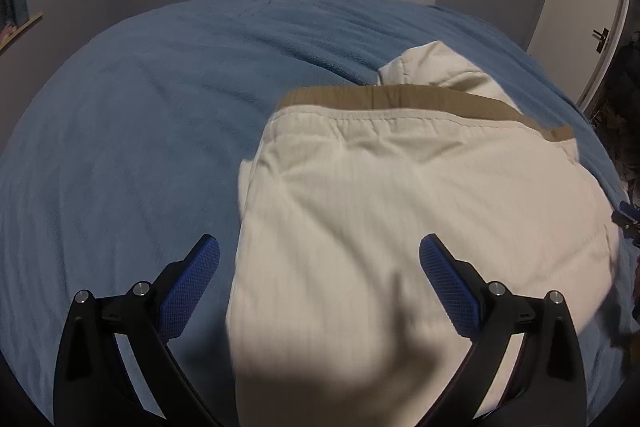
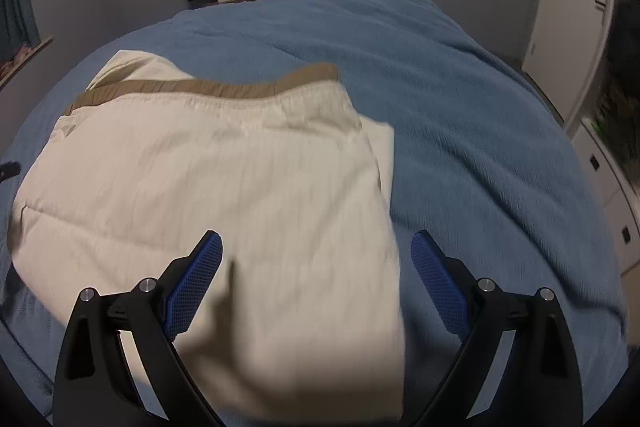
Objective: Fold large clothes
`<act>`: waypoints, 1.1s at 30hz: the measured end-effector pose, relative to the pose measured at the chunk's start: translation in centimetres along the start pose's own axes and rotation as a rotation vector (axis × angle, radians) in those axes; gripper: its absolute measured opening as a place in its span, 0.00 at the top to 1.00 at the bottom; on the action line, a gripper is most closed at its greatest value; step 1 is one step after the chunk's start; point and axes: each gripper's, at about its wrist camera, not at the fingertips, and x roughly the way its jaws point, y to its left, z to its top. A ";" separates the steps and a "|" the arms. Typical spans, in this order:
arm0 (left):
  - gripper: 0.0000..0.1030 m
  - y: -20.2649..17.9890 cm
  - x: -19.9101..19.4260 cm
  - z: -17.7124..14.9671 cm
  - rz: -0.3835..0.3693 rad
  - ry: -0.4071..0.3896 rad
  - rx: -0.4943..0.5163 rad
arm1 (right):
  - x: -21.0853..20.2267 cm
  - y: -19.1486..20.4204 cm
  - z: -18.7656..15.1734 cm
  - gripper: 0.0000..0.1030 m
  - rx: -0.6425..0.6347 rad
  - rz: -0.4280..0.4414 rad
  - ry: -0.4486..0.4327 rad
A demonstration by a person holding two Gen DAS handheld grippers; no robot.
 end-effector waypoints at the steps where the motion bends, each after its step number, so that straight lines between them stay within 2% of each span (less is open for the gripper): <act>1: 0.06 -0.1 1.0 0.4 0.011 0.017 0.009 | 0.4 -0.1 0.5 0.12 -0.009 0.003 -0.004; 4: 0.07 0.1 2.4 0.9 0.039 0.026 0.044 | 1.9 -1.5 2.4 0.13 -0.003 0.048 -0.002; 7: 0.07 1.3 3.8 0.9 0.043 0.038 0.047 | 3.7 -3.7 3.8 0.20 0.040 0.057 0.021; 10: 0.07 3.0 5.6 0.8 0.068 0.079 0.027 | 6.2 -5.4 4.7 0.22 0.077 0.087 0.064; 12: 0.07 4.5 6.5 0.9 0.057 0.087 -0.018 | 7.3 -5.8 4.9 0.24 0.071 0.096 0.077; 15: 0.11 6.4 7.1 0.8 -0.056 0.083 -0.084 | 8.7 -6.3 5.0 0.24 0.089 0.149 0.114; 18: 0.14 7.0 7.4 0.5 -0.124 0.085 -0.063 | 9.9 -6.9 4.8 0.27 0.120 0.219 0.149; 20: 0.21 7.4 7.5 0.5 -0.165 0.095 -0.064 | 10.4 -7.2 4.4 0.28 0.130 0.251 0.168; 25: 0.28 9.3 8.5 -0.3 -0.317 0.147 -0.135 | 11.1 -8.4 3.8 0.31 0.201 0.345 0.202; 26: 0.31 9.7 8.9 -0.5 -0.350 0.150 -0.160 | 11.2 -8.6 3.7 0.34 0.209 0.362 0.202; 27: 0.34 10.0 9.4 -0.6 -0.388 0.152 -0.186 | 11.4 -8.7 3.7 0.42 0.215 0.391 0.201; 28: 0.41 10.2 9.8 -0.6 -0.415 0.150 -0.199 | 11.6 -8.7 3.7 0.45 0.220 0.407 0.197; 29: 0.45 10.2 10.0 -0.6 -0.434 0.138 -0.204 | 11.9 -8.8 3.8 0.48 0.222 0.412 0.197; 33: 0.48 9.2 11.0 0.3 -0.426 0.088 -0.183 | 13.3 -8.5 4.5 0.52 0.238 0.430 0.195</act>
